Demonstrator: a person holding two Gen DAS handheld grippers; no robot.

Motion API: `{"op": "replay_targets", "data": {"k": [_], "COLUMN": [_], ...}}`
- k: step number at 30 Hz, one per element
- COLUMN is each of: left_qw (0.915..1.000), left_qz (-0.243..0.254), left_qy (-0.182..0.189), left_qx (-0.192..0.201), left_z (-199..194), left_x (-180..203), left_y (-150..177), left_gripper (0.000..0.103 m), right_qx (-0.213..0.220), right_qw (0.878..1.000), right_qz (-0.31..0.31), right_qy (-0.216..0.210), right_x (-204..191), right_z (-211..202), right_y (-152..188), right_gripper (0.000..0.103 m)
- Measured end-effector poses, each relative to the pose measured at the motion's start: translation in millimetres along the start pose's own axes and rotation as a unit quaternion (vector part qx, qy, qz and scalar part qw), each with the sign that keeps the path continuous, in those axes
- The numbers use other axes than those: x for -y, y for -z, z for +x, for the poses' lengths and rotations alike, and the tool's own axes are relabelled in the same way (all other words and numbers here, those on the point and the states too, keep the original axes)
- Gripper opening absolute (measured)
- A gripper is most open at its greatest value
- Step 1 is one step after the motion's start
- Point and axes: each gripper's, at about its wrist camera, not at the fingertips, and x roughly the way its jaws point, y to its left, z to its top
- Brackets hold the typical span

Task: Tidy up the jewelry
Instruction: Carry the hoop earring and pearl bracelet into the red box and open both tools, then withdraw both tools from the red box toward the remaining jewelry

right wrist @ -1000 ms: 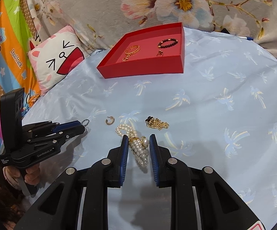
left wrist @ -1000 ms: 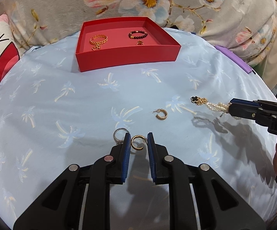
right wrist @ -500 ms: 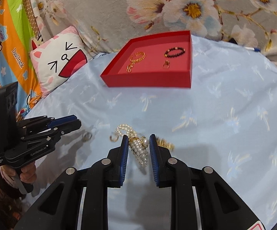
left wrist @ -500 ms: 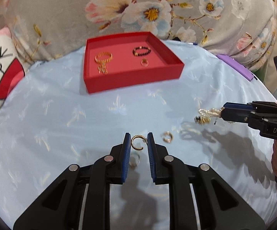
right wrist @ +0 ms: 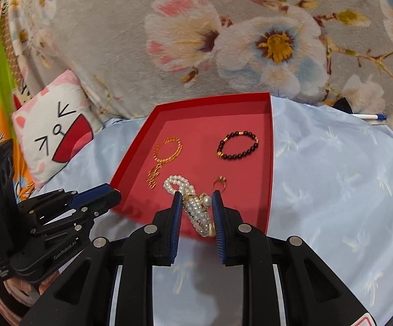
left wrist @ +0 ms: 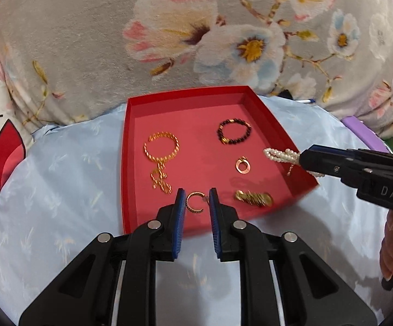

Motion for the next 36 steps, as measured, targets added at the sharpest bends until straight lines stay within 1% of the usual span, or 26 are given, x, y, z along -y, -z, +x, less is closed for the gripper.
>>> {"op": "replay_targets", "data": {"k": [5,6,11,13,14,16,17,18,20,22,26,29,32,34,36], "left_qw": [0.9998,0.9998,0.9992,0.9992,0.9991,0.9991,0.999,0.9989,0.9986,0.9984,0.9983,0.9983,0.9987,0.9988,0.999], "left_qz": [-0.011,-0.013,-0.03,-0.028,-0.027,-0.022,-0.022,-0.023,-0.022,-0.02,-0.025,-0.03,-0.023,-0.016,-0.017], "left_qy": [-0.012,-0.009,-0.009,-0.01,-0.016,-0.025,-0.032,-0.037,-0.048,-0.052,-0.052,-0.05,-0.043,-0.044,-0.035], "left_qx": [-0.008,-0.012,-0.026,-0.028,-0.028,-0.024,-0.021,-0.017,-0.005,0.002,0.003,-0.009,-0.012,-0.014,-0.021], "left_z": [39.2,46.1,75.3,83.3,86.1,89.1,88.9,87.9,83.7,77.5,65.0,54.6,38.9,25.5,11.8], "left_x": [-6.4,-7.4,-12.8,-12.3,-11.9,-10.4,-10.3,-10.9,-11.7,-12.9,-14.7,-12.5,-8.5,-5.7,-4.6], "left_y": [-20.4,-22.8,-31.8,-32.9,-33.2,-33.3,-32.9,-32.8,-32.7,-32.3,-28.4,-21.5,-7.9,5.7,20.8], "left_gripper": [0.017,0.017,0.017,0.018,0.02,0.031,0.046,0.059,0.064,0.064,0.065,0.068,0.073,0.074,0.074], "right_qx": [-0.006,-0.008,-0.025,-0.028,-0.027,-0.019,-0.017,-0.015,-0.009,-0.003,0.009,0.016,0.019,0.016,0.01], "right_qw": [1.0,0.999,0.999,0.999,0.998,0.998,0.999,0.999,0.999,0.999,0.999,1.0,1.0,1.0,1.0], "right_qz": [0.013,0.018,0.015,0.005,0.0,0.001,0.003,0.006,0.018,0.023,0.021,0.017,0.004,0.001,0.002], "right_qy": [0.023,0.028,0.038,0.042,0.049,0.054,0.052,0.049,0.041,0.034,0.028,0.019,0.019,0.018,0.013], "right_x": [13.1,16.6,20.8,18.6,17.7,17.8,18.0,19.0,21.6,22.8,20.6,17.6,13.9,13.9,16.4], "right_z": [38.9,47.3,77.5,86.4,90.1,92.4,92.0,91.4,87.8,80.7,58.4,36.6,14.1,-0.4,-10.2], "right_y": [-21.6,-25.2,-30.4,-30.0,-29.4,-28.1,-28.0,-28.1,-28.4,-26.7,-18.3,-6.1,11.2,26.3,39.9], "right_gripper": [0.021,0.021,0.021,0.023,0.025,0.025,0.026,0.029,0.033,0.037,0.041,0.045,0.048,0.049,0.049]}}
